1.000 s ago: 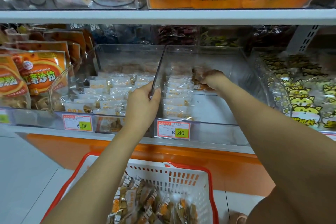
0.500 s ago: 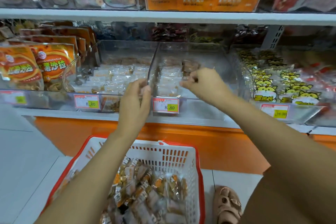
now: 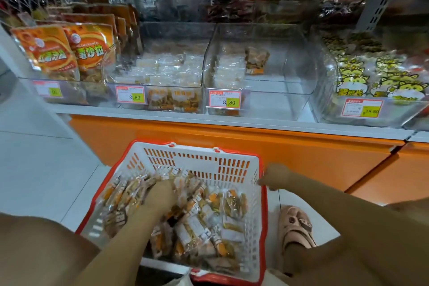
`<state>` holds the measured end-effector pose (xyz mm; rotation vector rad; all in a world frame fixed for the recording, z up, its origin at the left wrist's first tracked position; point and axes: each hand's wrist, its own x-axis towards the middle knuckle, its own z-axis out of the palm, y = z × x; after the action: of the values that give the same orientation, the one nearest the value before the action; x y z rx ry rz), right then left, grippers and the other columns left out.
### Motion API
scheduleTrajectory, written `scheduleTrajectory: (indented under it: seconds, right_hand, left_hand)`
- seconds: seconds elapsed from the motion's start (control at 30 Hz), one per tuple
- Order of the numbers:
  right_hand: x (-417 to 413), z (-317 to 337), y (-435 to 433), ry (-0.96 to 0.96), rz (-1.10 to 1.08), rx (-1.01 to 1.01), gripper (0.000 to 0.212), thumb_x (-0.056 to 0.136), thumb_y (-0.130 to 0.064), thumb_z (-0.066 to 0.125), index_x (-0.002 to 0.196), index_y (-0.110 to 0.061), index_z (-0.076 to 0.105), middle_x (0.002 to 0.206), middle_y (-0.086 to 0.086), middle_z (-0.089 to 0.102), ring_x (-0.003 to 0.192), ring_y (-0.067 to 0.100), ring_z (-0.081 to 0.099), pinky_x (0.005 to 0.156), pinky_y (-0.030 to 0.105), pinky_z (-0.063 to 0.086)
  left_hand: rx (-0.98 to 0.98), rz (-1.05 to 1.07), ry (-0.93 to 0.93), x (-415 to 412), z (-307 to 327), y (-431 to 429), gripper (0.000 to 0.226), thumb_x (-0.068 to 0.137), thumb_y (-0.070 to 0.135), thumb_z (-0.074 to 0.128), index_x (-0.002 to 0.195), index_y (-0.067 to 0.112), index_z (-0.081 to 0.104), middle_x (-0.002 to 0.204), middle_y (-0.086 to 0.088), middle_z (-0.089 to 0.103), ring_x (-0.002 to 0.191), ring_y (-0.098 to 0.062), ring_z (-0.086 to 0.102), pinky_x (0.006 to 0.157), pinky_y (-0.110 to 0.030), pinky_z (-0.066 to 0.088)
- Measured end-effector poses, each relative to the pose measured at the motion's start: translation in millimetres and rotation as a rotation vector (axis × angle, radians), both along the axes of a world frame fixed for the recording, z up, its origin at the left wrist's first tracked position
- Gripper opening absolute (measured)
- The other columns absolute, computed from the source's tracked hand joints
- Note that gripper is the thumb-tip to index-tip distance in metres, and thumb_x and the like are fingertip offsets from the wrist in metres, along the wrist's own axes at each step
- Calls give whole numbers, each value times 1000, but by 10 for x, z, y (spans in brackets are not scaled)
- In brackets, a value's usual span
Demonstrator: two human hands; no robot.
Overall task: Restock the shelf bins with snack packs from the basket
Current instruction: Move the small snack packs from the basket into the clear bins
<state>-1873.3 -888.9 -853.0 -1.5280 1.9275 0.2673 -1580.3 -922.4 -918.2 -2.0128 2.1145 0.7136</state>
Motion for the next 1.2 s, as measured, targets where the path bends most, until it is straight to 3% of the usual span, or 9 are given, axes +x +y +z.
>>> scheduleTrajectory:
  seconds: [0.13, 0.27, 0.4, 0.5, 0.63, 0.77, 0.9, 1.1, 1.2]
  right_hand:
    - [76, -215, 23, 74, 47, 36, 26, 94, -11, 49, 115, -2, 60, 112, 11, 64, 102, 23, 63, 85, 27, 53]
    - [43, -199, -18, 70, 68, 51, 28, 93, -12, 50, 118, -2, 59, 95, 7, 53, 87, 18, 56, 56, 19, 40]
    - [17, -85, -85, 12, 58, 103, 36, 93, -21, 56, 125, -5, 55, 98, 5, 57, 82, 19, 61, 56, 17, 43]
    - [62, 30, -146, -68, 54, 60, 42, 93, -25, 60, 131, -11, 51, 109, 5, 63, 72, 14, 57, 55, 18, 47]
    - [163, 389, -268, -229, 96, 30, 50, 84, -37, 69, 124, -10, 57, 103, 1, 67, 85, 14, 66, 76, 25, 55]
    - [257, 941, -315, -701, 98, -55, 64, 73, -39, 74, 129, -15, 54, 93, -1, 73, 81, 10, 69, 76, 25, 56]
    - [234, 1330, -421, -837, 33, -251, 27, 84, -27, 69, 106, -13, 65, 53, -8, 57, 47, 2, 48, 49, 15, 37]
    - [-2, 1599, -700, -875, -107, -448, 30, 77, -29, 73, 102, -11, 68, 59, -9, 57, 49, 3, 44, 44, 13, 35]
    - [-131, 1693, -950, -947, -283, -609, 22, 83, -16, 71, 104, -9, 67, 78, 1, 65, 50, 4, 50, 45, 13, 41]
  left_hand:
    - [102, -55, -141, 87, -172, 85, 31, 96, 19, 50, 67, 17, 40, 63, 2, 43, 58, -12, 45, 49, -21, 34]
    - [82, -50, -219, 79, -174, 71, 10, 96, 18, 51, 86, 15, 53, 70, 4, 49, 73, -16, 55, 61, -26, 44]
    - [82, -36, -196, -6, 122, -29, 16, 93, 9, 53, 79, 5, 59, 73, -9, 60, 71, -19, 63, 56, -26, 46]
    - [89, -3, 11, -51, 489, -120, 22, 91, 13, 62, 72, 1, 61, 73, -12, 62, 50, -8, 50, 48, -20, 38]
    - [128, 161, 667, -118, 993, -172, 11, 86, 15, 70, 90, 4, 71, 99, -2, 69, 88, -12, 66, 73, -21, 55]
    - [45, 160, 1036, -290, 1411, -162, 6, 85, 16, 69, 88, 14, 74, 85, 3, 73, 85, -11, 68, 80, -26, 57]
    - [-144, 95, 1132, -548, 1747, -217, 7, 87, 16, 67, 82, 16, 73, 76, 6, 71, 73, -7, 67, 80, -29, 56]
    - [-277, 5, 1138, -927, 2182, -501, 10, 87, 20, 68, 86, 29, 70, 76, 11, 72, 73, -1, 67, 74, -19, 55]
    - [-440, 5, 1036, -1082, 2332, -732, 25, 89, 26, 65, 112, 18, 68, 102, 6, 71, 93, -3, 66, 82, -16, 53]
